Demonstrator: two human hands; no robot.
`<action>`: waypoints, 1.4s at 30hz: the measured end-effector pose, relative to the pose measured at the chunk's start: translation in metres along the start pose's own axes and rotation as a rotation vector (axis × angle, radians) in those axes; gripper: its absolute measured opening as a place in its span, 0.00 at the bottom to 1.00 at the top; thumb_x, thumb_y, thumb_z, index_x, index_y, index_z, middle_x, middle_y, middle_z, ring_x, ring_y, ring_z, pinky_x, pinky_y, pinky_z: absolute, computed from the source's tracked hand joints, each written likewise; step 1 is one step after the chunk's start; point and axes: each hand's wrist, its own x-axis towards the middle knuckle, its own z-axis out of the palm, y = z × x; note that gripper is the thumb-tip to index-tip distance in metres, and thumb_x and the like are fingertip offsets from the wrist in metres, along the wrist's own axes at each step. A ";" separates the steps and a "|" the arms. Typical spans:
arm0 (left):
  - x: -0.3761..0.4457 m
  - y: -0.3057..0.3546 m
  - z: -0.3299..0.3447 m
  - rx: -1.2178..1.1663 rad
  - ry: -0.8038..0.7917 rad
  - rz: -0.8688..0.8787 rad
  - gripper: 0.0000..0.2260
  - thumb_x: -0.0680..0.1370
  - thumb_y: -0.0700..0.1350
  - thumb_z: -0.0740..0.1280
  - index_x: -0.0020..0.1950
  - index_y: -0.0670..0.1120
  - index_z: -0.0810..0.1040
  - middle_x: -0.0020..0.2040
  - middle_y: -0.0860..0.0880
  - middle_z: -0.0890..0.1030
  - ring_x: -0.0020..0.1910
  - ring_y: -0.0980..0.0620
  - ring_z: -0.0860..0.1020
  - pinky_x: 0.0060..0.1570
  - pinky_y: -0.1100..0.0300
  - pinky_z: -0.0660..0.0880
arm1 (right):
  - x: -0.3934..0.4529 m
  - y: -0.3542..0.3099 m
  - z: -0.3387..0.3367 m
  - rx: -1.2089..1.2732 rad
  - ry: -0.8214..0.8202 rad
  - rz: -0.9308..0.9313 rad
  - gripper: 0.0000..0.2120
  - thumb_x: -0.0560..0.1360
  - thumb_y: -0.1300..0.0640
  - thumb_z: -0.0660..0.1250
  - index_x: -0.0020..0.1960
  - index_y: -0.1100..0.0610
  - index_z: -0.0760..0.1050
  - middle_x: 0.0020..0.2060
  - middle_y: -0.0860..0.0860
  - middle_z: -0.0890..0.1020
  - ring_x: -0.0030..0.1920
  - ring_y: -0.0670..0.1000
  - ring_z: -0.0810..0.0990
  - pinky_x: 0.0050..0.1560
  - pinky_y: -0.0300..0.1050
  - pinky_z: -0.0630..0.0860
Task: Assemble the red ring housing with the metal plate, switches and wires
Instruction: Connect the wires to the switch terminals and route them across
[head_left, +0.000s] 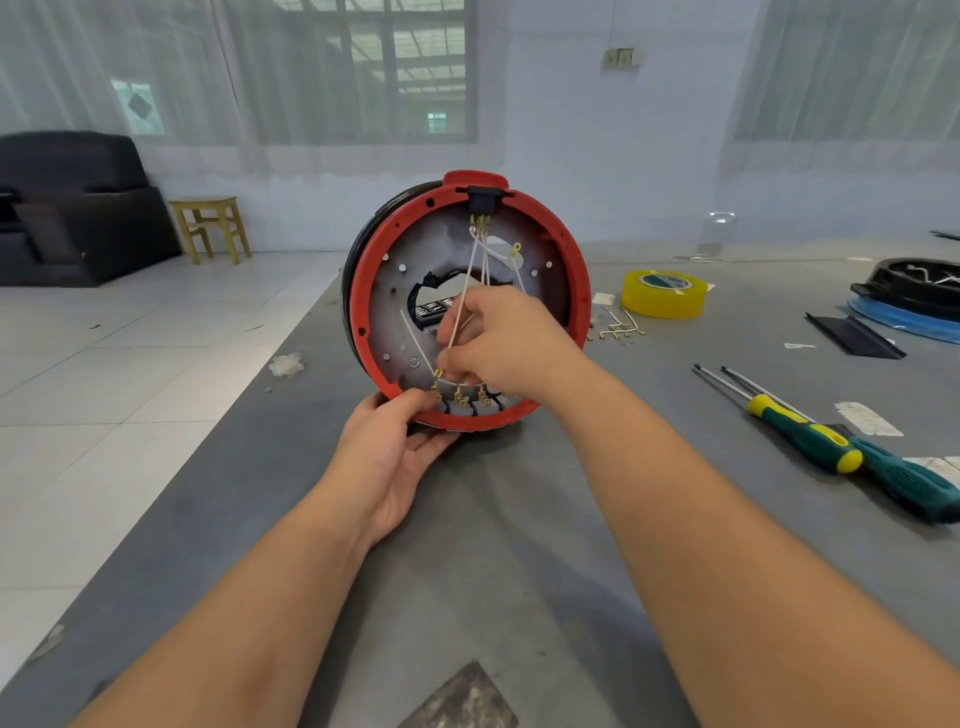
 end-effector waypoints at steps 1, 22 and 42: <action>0.000 0.001 -0.001 0.013 0.000 -0.008 0.11 0.79 0.31 0.67 0.61 0.37 0.80 0.49 0.39 0.88 0.49 0.42 0.88 0.44 0.52 0.85 | 0.000 0.003 -0.001 0.001 -0.005 0.000 0.11 0.68 0.66 0.74 0.43 0.51 0.78 0.36 0.51 0.86 0.40 0.51 0.85 0.49 0.55 0.84; -0.007 0.015 -0.013 0.098 -0.035 -0.047 0.12 0.80 0.32 0.69 0.62 0.30 0.78 0.53 0.35 0.87 0.54 0.40 0.87 0.48 0.54 0.85 | -0.003 0.015 0.005 -0.018 -0.079 -0.059 0.10 0.71 0.60 0.76 0.45 0.49 0.77 0.36 0.46 0.87 0.34 0.39 0.81 0.41 0.39 0.75; -0.008 0.015 -0.014 0.071 -0.039 -0.056 0.13 0.80 0.32 0.69 0.64 0.30 0.77 0.54 0.34 0.87 0.54 0.38 0.87 0.47 0.53 0.85 | -0.005 0.012 0.008 -0.053 -0.119 -0.062 0.10 0.71 0.61 0.76 0.45 0.50 0.78 0.37 0.47 0.86 0.37 0.42 0.83 0.36 0.37 0.75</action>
